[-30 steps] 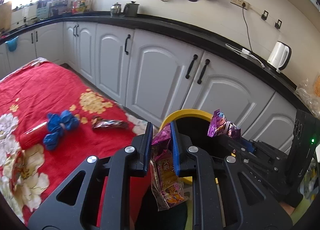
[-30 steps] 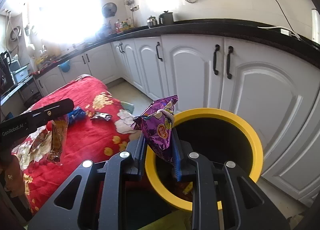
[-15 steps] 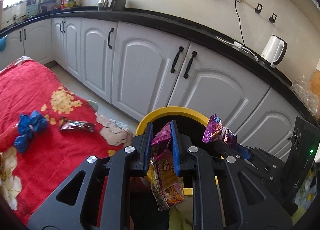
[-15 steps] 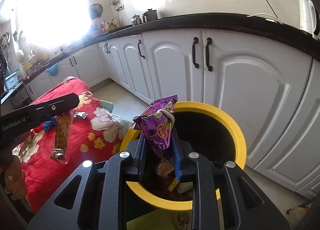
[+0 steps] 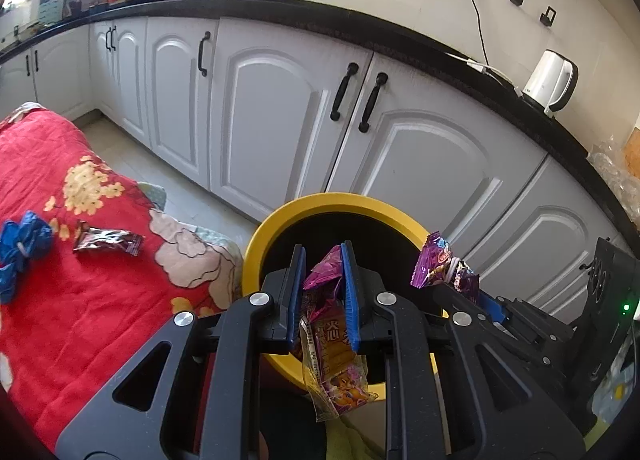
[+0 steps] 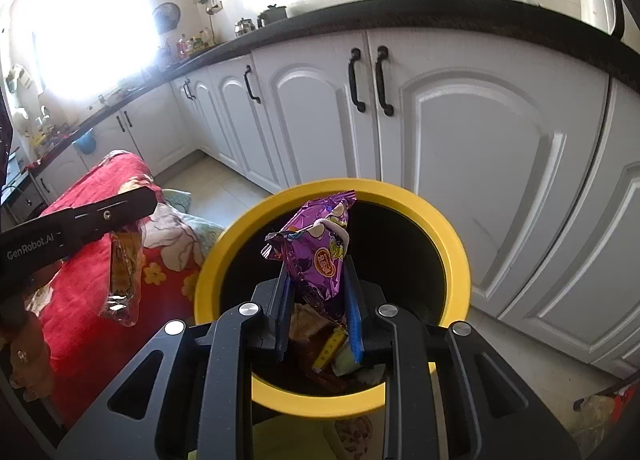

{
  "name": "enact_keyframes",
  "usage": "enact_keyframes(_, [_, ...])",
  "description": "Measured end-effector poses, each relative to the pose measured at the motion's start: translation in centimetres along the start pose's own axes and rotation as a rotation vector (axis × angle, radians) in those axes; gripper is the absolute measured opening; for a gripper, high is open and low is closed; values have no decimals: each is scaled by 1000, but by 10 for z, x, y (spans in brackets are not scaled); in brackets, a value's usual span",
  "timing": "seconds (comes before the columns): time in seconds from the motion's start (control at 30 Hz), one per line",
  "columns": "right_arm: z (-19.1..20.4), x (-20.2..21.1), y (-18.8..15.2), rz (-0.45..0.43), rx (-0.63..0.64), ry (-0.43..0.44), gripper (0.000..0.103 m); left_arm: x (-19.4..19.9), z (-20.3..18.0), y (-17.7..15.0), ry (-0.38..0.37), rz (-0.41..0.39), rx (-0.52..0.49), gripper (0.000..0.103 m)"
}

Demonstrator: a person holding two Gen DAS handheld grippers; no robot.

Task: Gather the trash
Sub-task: 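Carry the pink snack bag and purple wrapper over the bin with both tools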

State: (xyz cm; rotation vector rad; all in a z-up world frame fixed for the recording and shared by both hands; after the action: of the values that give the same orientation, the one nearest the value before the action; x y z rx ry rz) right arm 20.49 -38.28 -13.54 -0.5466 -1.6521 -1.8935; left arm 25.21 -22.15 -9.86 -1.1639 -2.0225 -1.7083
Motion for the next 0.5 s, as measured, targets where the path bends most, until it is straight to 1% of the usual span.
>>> enact_keyframes(0.23, [-11,-14,-9,36,-18,-8,22,-21,-8,-3,-34,38,2,12])
enact_keyframes(0.43, [-17,-22,-16,65,-34,-9,23,-39,-11,-5,-45,69,-1,12])
enact_keyframes(0.5, [-20,-25,-18,73,-41,-12,24,-45,-12,-6,-47,81,0,12])
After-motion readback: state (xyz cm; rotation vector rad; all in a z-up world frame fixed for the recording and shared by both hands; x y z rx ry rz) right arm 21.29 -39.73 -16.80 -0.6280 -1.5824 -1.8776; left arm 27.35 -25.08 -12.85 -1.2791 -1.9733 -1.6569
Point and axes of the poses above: each gripper's, at about its wrist camera, not at the fingertips, and x roughly against the way its jaws point, z to its left, y to its top, the point moved 5 cm from there along -x, roughly the way its jaws point, and after that the axes turned 3 degrees about x, right-handed, at the moved point
